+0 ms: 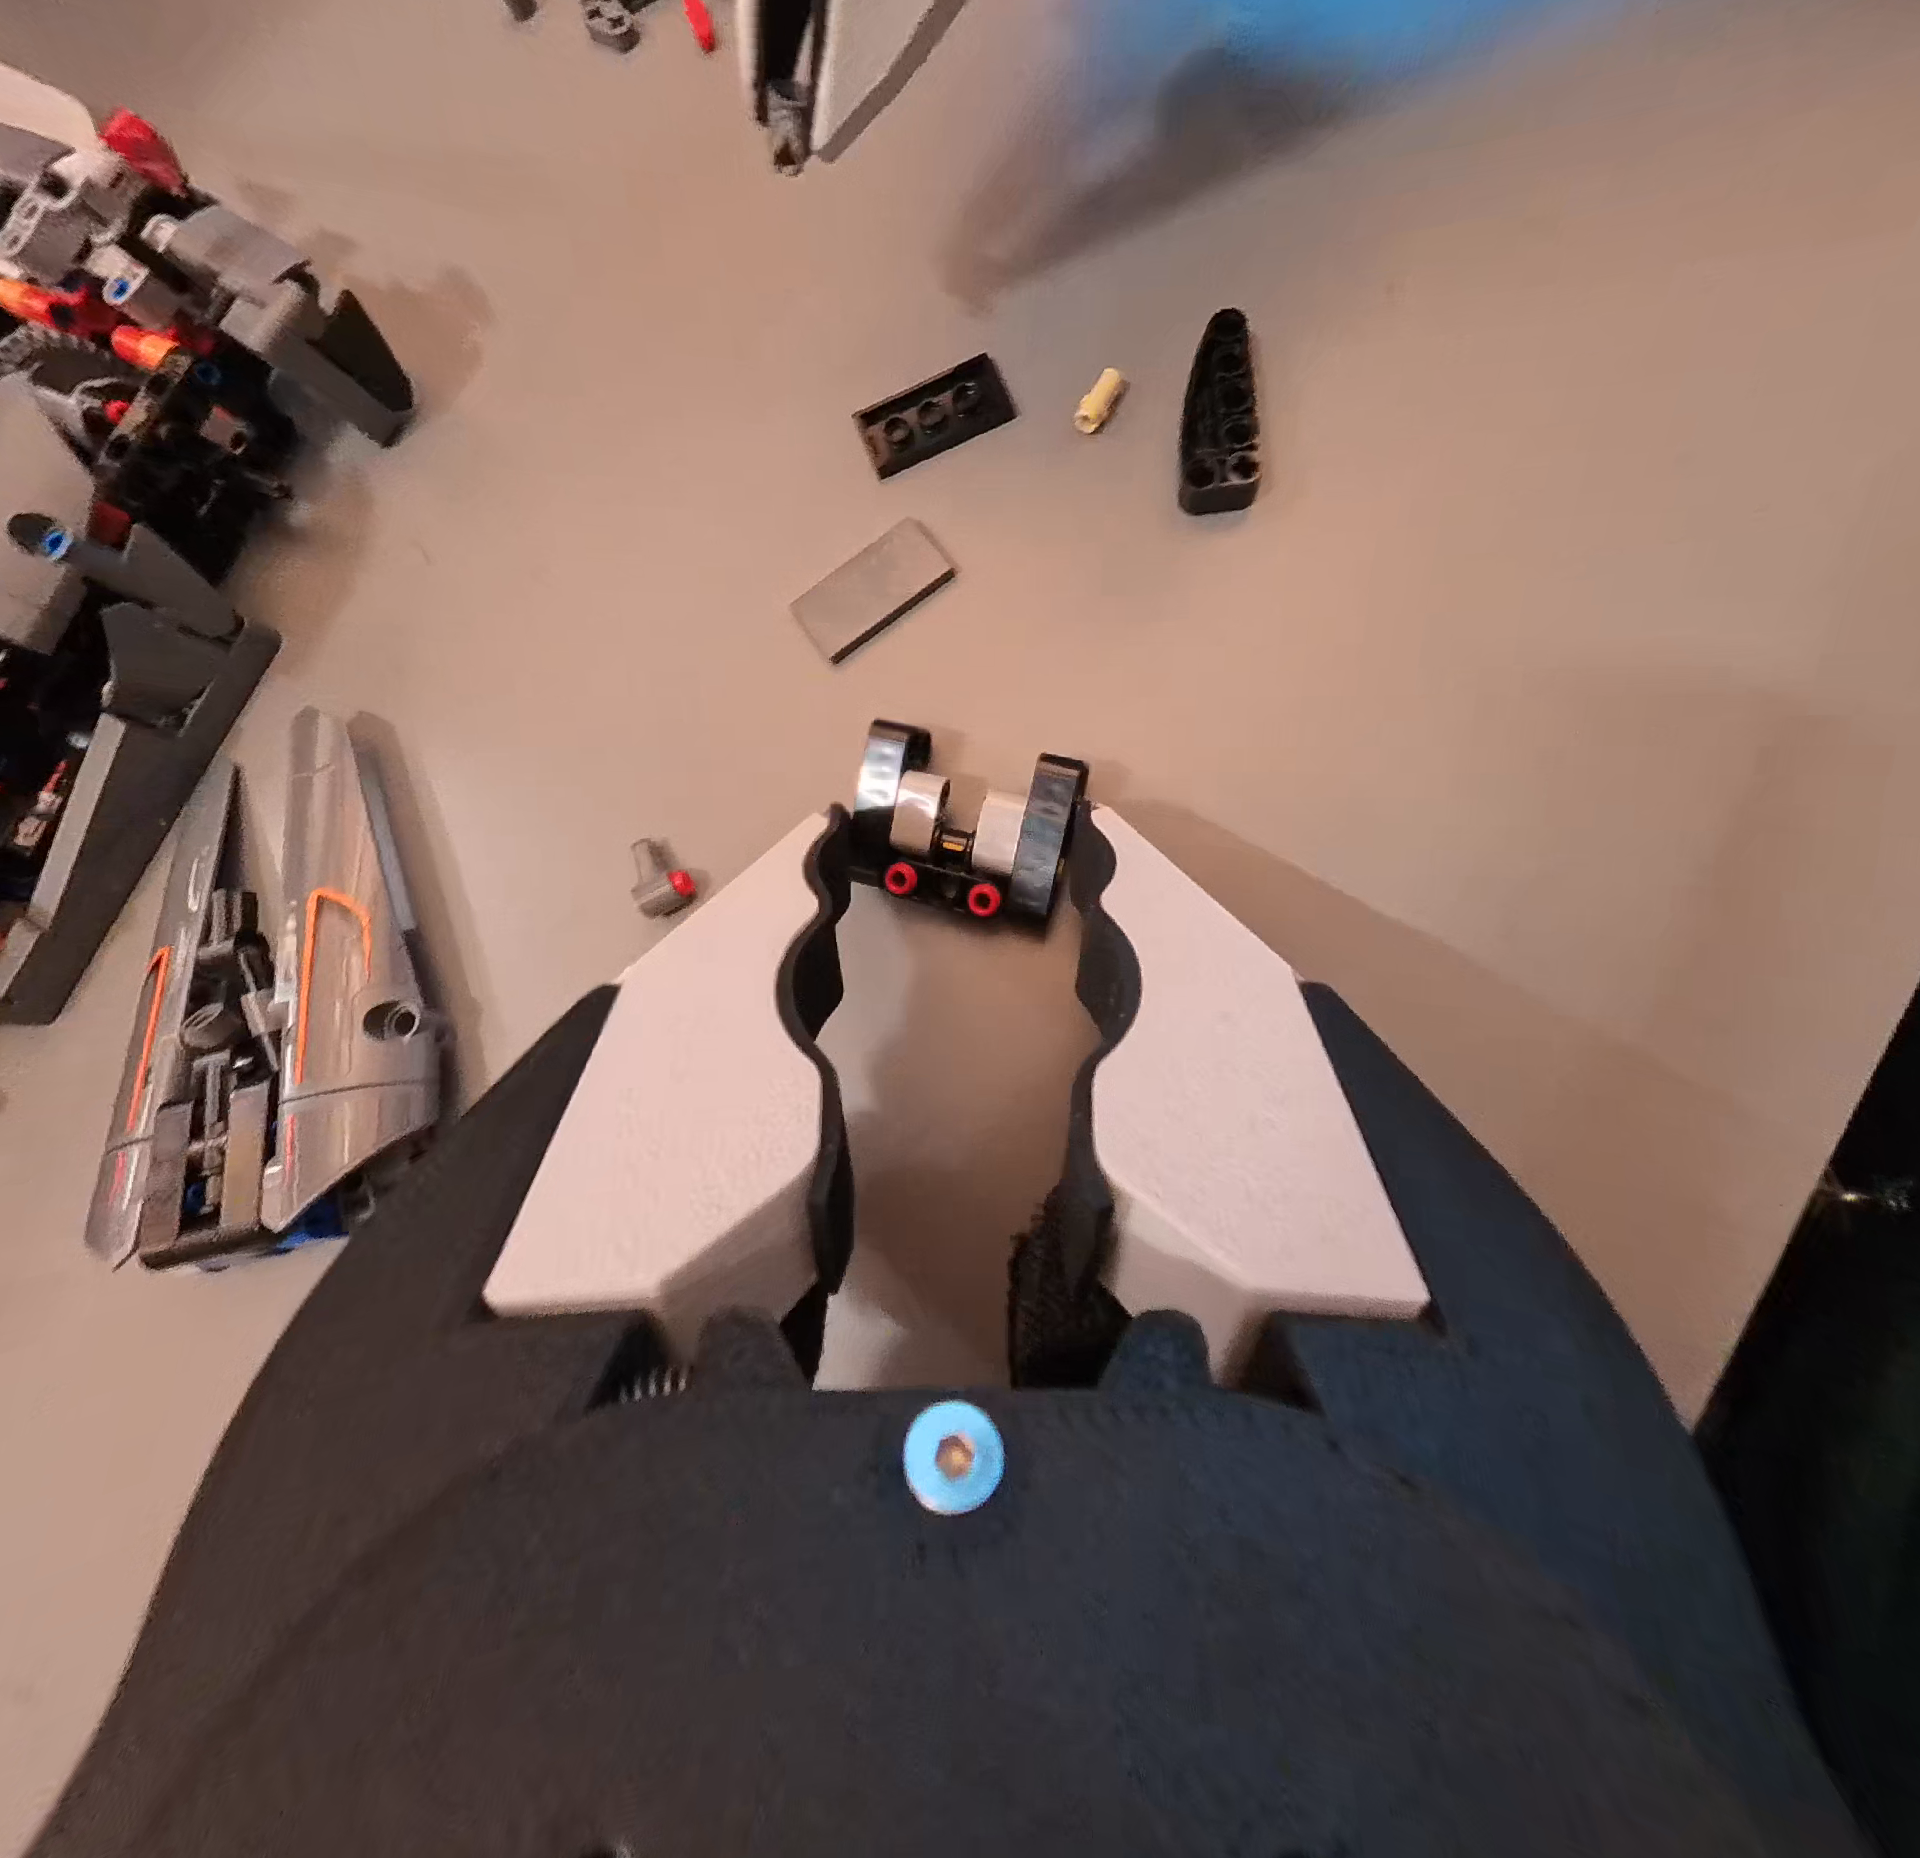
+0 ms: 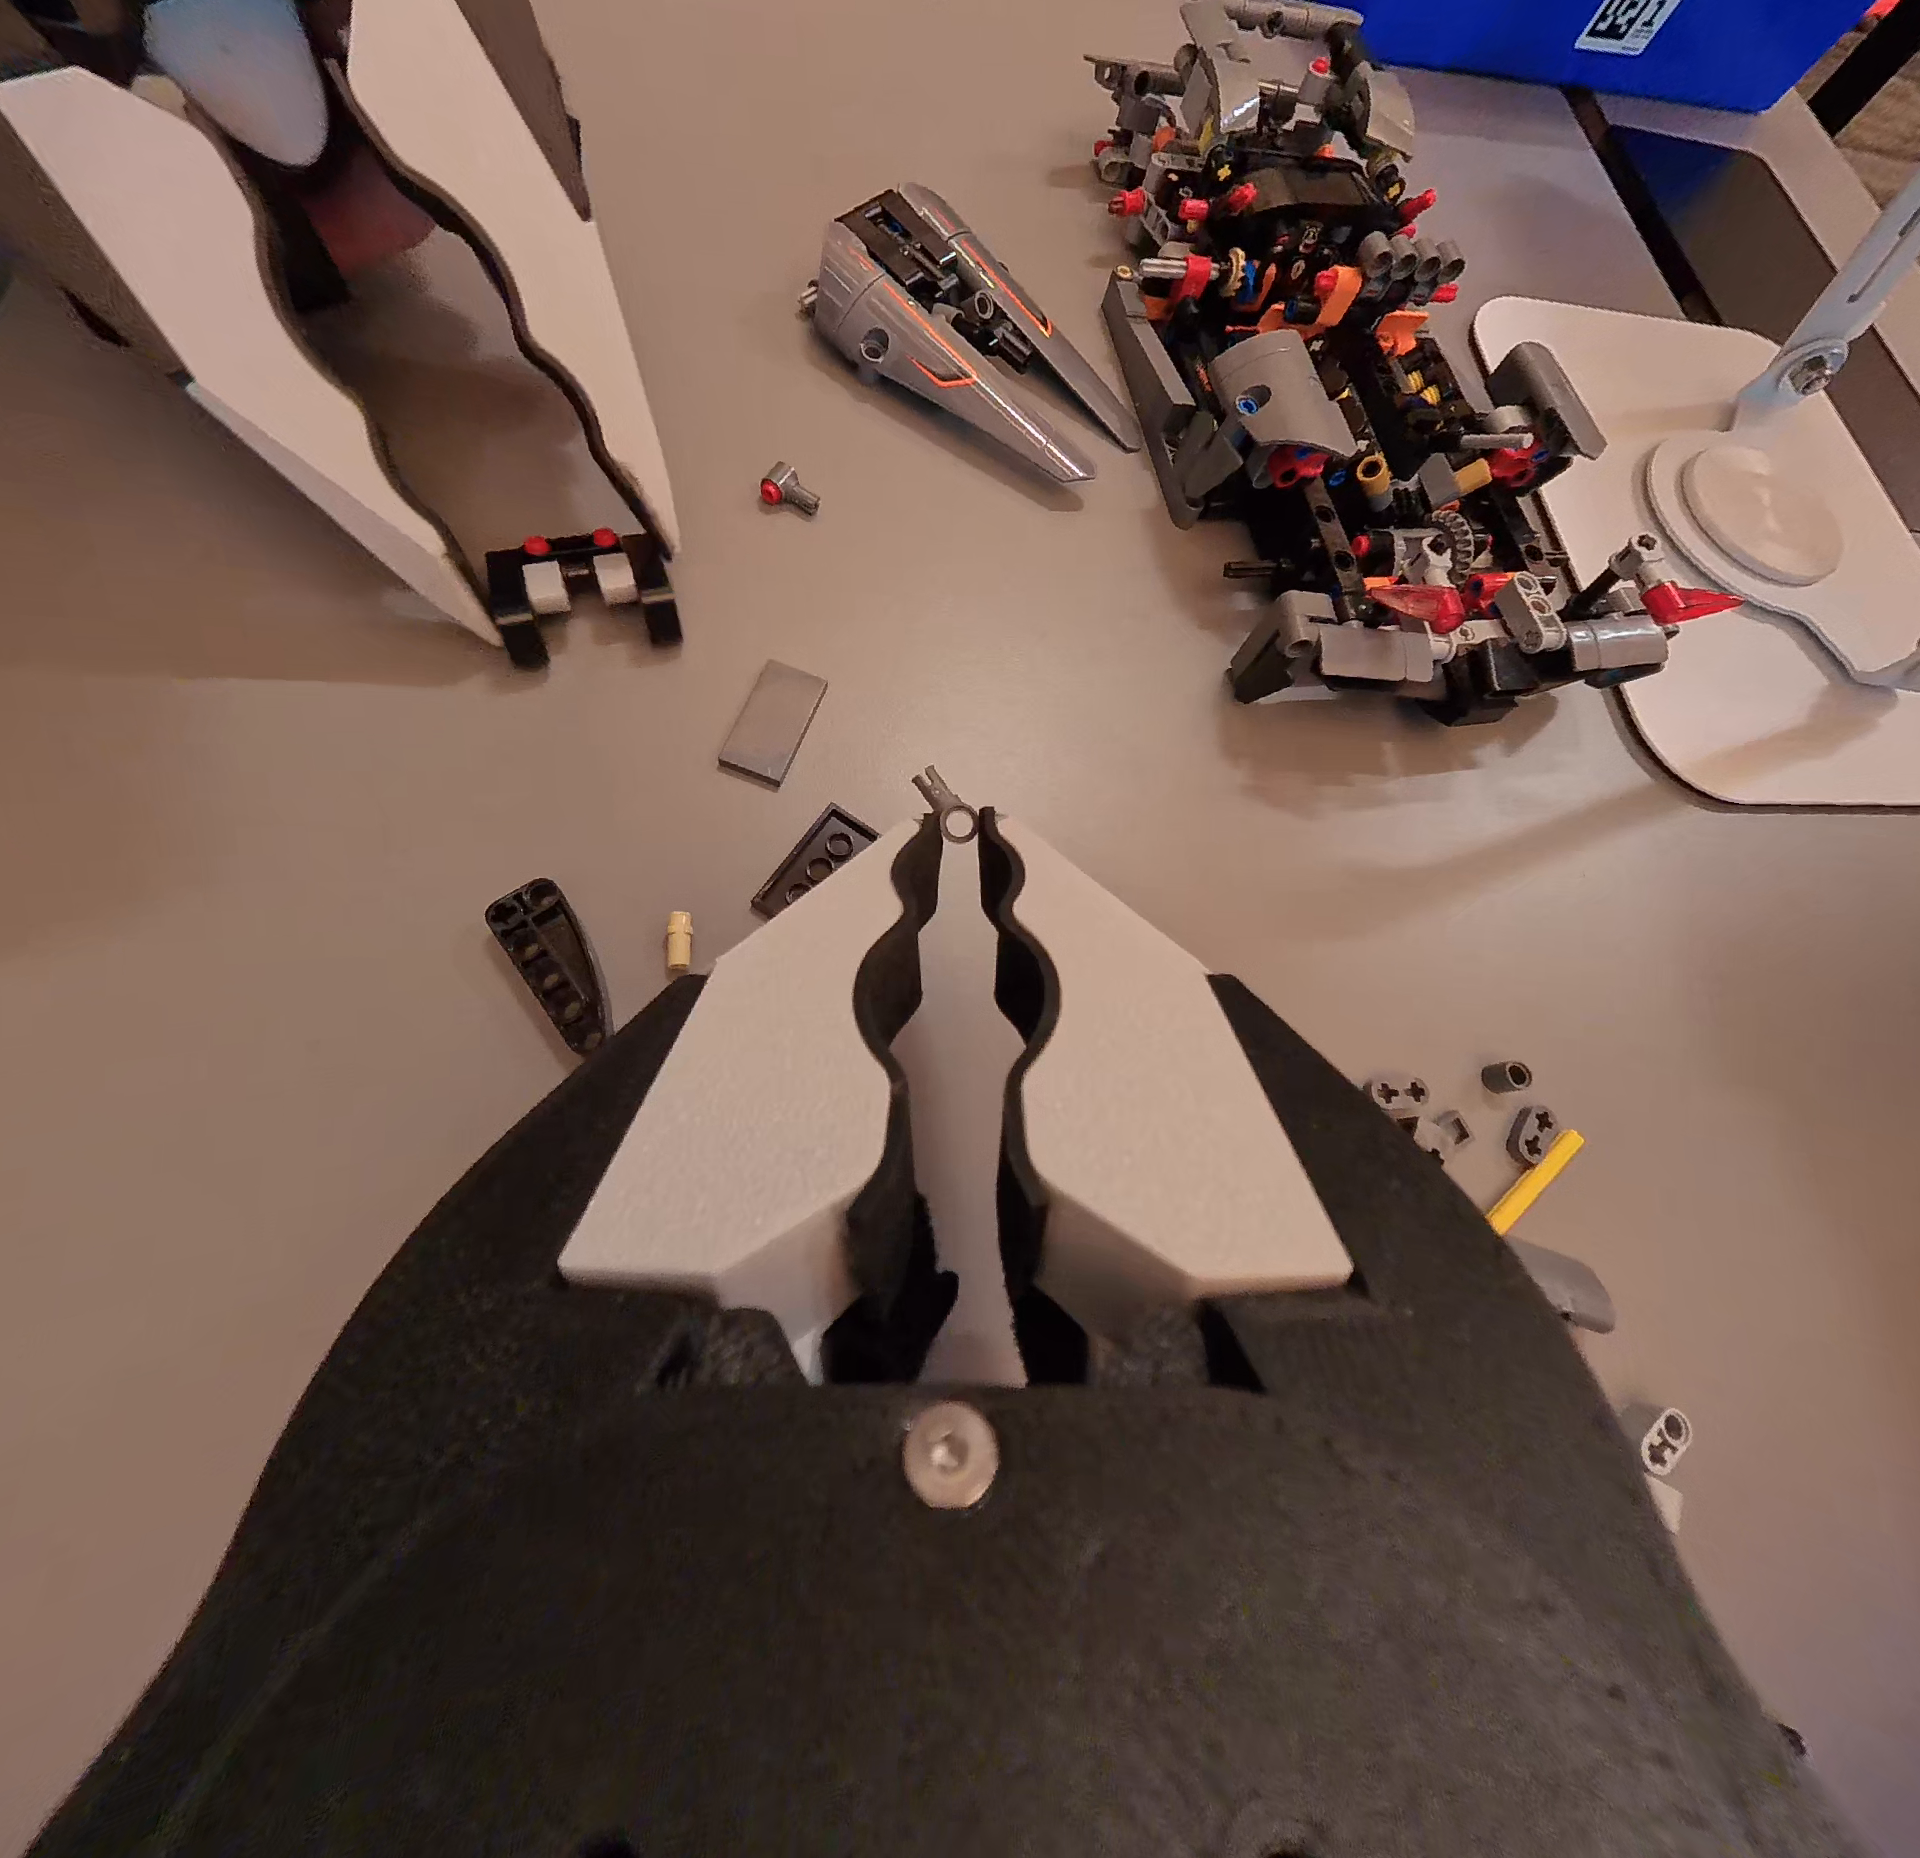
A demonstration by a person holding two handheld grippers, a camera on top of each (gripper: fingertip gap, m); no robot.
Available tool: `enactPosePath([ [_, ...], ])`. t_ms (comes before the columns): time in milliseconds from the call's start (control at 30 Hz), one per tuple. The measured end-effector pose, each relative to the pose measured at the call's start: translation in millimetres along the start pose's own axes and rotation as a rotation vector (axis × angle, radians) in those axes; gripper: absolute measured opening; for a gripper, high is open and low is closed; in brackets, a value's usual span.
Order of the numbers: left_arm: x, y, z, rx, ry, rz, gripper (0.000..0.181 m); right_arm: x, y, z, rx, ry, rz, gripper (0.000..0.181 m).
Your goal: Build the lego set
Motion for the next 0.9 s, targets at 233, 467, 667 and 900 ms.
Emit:
enactPosePath([
  [233,-26.0,8.0,13.2,-0.018,0.116,-0.11,0.041,-0.1,0.3,-0.9,0.005,0.0,-0.001,0.005],
  [467,-21.7,12.2,15.9,0.0,0.115,-0.108,0.052,-0.7,1.1,-2.4,0.01,0.003,-0.001,0.005],
  [667,-24.4,16.1,19.9,-0.004,0.04,-0.085,0.054,-2.5,-0.9,-1.7,0.003,0.005,-0.01,0.005],
  [900,-20.9,14.0,18.3,-0.015,0.009,-0.039,0.05,-2.4,-0.4,-1.7,0.0,0.008,-0.008,0.005],
])
Point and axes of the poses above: each gripper's, where its closed fingertips meet, y back along the fingers, z out of its underside, x = y × z across the jaws, the point moved 2 cm from there along y, back along the fingers, and after that the axes turned 2 degrees about x, right-handed, at the moved point
